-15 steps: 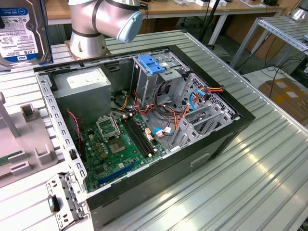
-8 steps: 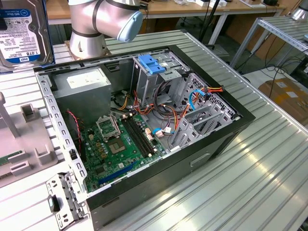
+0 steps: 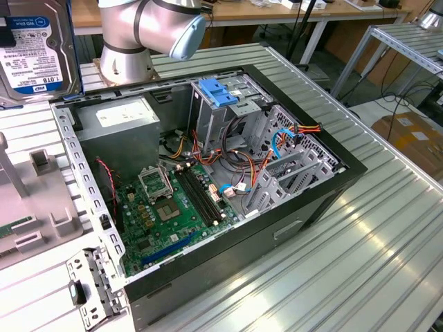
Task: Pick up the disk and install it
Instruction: 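Pick up the disk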
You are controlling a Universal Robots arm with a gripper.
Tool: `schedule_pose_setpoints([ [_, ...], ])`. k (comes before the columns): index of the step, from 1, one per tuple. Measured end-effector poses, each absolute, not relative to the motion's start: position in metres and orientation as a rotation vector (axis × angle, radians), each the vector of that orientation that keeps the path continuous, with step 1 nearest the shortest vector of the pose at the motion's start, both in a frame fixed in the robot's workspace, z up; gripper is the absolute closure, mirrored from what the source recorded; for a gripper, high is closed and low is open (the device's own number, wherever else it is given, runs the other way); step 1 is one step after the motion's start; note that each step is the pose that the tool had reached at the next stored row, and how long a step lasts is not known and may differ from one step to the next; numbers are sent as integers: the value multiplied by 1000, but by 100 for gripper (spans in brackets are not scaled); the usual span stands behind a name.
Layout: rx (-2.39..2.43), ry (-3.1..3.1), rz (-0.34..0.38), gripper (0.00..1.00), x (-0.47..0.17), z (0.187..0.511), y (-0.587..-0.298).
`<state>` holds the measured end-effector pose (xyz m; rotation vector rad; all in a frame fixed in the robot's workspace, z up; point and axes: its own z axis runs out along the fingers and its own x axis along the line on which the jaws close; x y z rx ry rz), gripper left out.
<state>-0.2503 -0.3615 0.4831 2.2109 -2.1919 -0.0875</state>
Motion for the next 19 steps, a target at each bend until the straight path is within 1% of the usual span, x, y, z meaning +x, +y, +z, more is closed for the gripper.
schedule_pose_setpoints([
  [19,2211,-2192,-88,64,-244,483,-386],
])
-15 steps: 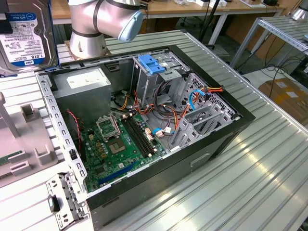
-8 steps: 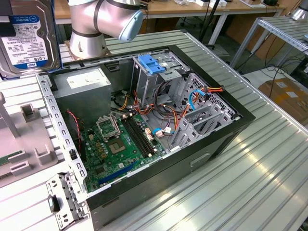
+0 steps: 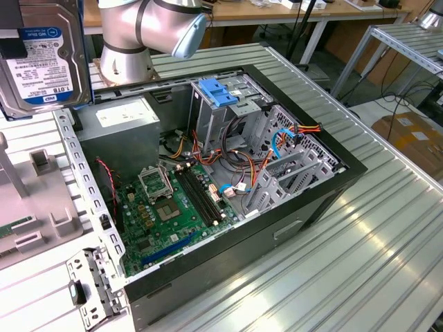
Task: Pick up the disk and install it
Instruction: 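Pick up the disk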
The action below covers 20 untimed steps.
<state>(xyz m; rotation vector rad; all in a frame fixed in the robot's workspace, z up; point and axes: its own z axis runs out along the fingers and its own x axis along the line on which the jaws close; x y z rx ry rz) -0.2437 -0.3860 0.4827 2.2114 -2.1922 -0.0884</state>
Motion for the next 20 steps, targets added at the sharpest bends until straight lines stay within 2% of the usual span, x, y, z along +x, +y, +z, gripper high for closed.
schedule_pose_setpoints([
  [11,2211,-2192,-90,64,-233,482,-411],
  [20,2210,-2191,-92,64,-221,481,-419],
])
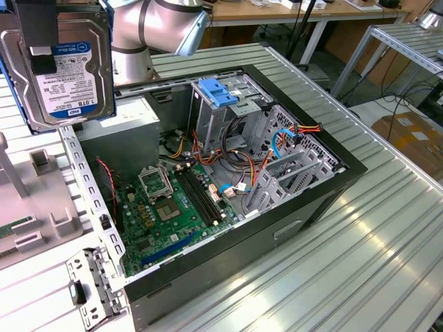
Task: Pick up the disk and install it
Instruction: 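Pick up the disk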
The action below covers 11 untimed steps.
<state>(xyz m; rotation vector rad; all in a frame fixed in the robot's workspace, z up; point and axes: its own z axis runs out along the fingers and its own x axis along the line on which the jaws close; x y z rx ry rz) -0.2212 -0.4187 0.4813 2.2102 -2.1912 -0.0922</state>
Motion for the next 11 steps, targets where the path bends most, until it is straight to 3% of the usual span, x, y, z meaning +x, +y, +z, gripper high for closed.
schedule_pose_setpoints([
  [11,2210,-2191,-94,64,-209,481,-428],
])
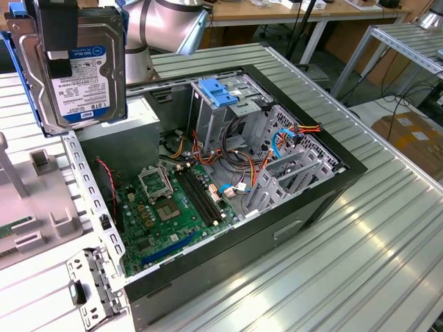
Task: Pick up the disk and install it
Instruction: 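Pick up the disk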
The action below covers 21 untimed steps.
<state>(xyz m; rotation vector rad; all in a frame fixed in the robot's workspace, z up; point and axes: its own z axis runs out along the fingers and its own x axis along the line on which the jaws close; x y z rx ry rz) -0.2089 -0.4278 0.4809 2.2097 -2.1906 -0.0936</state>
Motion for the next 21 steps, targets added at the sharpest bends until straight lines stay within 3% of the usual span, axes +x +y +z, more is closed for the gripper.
schedule_pose_setpoints([
  [21,2210,-2191,-97,64,-189,480,-454],
])
